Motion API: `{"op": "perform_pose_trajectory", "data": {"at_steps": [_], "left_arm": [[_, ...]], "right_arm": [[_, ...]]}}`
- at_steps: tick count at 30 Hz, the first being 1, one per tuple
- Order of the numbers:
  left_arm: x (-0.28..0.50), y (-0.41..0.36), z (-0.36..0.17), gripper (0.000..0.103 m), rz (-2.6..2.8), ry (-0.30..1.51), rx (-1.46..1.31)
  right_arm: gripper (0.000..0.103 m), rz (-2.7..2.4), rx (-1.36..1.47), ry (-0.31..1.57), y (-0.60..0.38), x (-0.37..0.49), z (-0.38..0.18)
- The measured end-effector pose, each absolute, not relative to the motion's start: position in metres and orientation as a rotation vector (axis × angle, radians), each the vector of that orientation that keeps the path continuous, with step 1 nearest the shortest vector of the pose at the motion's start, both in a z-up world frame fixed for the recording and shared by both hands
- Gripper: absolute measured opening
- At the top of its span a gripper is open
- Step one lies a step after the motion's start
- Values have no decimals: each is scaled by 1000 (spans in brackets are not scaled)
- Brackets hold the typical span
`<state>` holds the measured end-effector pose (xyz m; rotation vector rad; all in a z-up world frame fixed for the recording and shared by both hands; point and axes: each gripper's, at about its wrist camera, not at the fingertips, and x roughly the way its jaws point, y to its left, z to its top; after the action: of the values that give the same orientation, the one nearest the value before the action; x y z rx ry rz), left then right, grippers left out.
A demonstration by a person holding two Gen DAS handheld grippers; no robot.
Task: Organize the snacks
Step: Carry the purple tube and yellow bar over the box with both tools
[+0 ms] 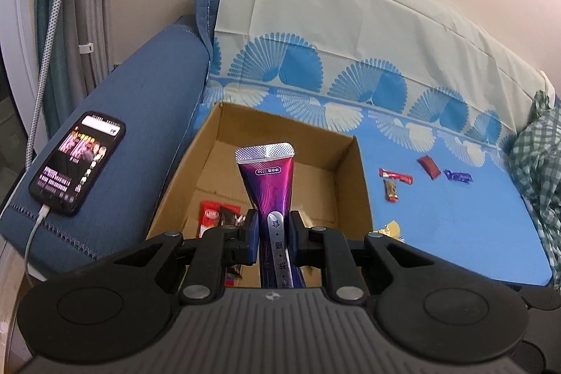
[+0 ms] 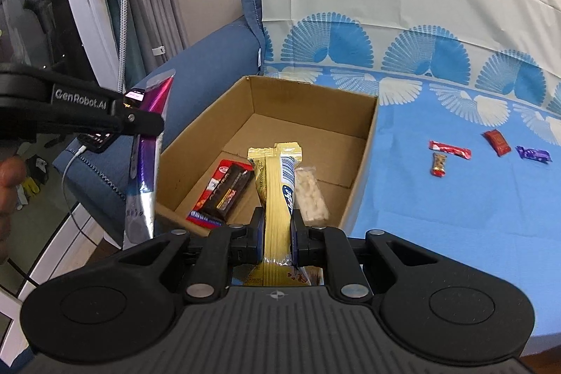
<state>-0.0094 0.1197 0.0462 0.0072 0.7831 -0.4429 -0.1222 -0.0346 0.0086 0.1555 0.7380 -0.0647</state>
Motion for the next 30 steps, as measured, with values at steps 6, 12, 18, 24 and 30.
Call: {"op": "perform_pose_trajectory", "data": {"at_steps": [6, 12, 18, 24, 30], "left_arm": [[23, 108, 35, 18, -439, 803, 5], [53, 100, 17, 18, -433, 839, 13], [76, 92, -4, 18, -427, 880, 27], [93, 87, -25, 18, -415, 913, 49], [104, 83, -40, 19, -403, 937, 70]], "right_arm": [[14, -69, 163, 754, -45, -88, 0], [15, -71, 175, 778, -48, -56, -13], [15, -66, 199, 806, -51, -27, -29], [15, -60, 209, 840, -56, -7, -45], [15, -61, 216, 865, -60, 4, -57]]}}
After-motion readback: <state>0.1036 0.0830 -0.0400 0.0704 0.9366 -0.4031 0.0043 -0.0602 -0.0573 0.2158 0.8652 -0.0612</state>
